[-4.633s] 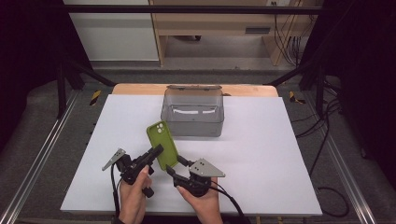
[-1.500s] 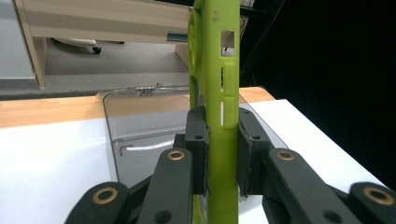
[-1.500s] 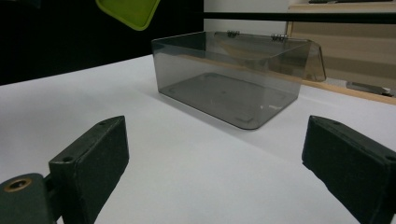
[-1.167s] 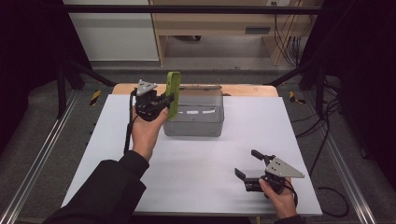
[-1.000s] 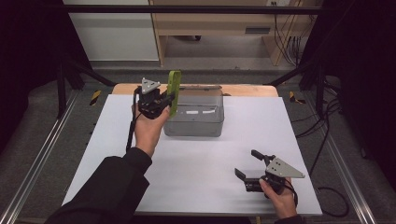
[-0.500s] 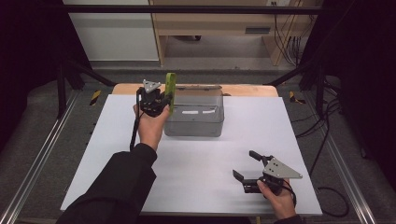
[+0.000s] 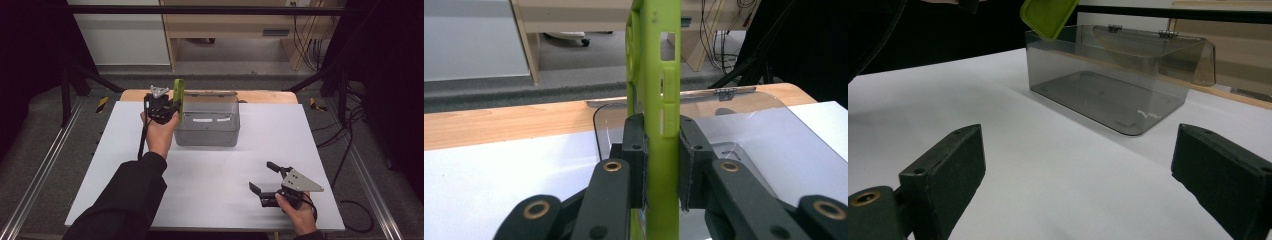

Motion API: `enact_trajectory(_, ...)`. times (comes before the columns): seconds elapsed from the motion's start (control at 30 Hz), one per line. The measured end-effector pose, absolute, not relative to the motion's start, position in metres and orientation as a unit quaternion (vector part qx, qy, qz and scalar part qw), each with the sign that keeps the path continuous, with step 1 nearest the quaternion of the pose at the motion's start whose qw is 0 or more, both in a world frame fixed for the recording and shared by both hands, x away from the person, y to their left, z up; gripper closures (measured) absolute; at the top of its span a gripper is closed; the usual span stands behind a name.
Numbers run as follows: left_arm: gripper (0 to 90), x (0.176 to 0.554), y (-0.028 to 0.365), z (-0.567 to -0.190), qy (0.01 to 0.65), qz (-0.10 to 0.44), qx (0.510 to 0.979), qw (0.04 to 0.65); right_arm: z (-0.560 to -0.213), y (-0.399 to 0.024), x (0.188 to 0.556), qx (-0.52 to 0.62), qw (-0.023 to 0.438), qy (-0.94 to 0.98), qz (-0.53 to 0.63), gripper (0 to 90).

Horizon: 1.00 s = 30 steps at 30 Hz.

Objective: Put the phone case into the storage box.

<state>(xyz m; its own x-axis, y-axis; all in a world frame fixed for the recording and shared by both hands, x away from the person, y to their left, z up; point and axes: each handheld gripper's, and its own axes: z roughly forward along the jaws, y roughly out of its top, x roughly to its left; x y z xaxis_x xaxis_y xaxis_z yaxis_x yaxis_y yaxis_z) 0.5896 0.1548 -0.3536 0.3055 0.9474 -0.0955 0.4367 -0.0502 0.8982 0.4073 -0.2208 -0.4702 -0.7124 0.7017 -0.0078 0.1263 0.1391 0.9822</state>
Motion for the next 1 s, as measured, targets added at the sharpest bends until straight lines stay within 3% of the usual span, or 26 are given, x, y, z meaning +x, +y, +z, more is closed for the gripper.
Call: enact_trajectory(1.0, 77.3, 0.599, 0.155, -0.367, 0.531, 0.271, 0.673, 0.437, -0.471, -0.221, 0.409, 0.292, 0.242, 0.714, 0.588, 7.2)
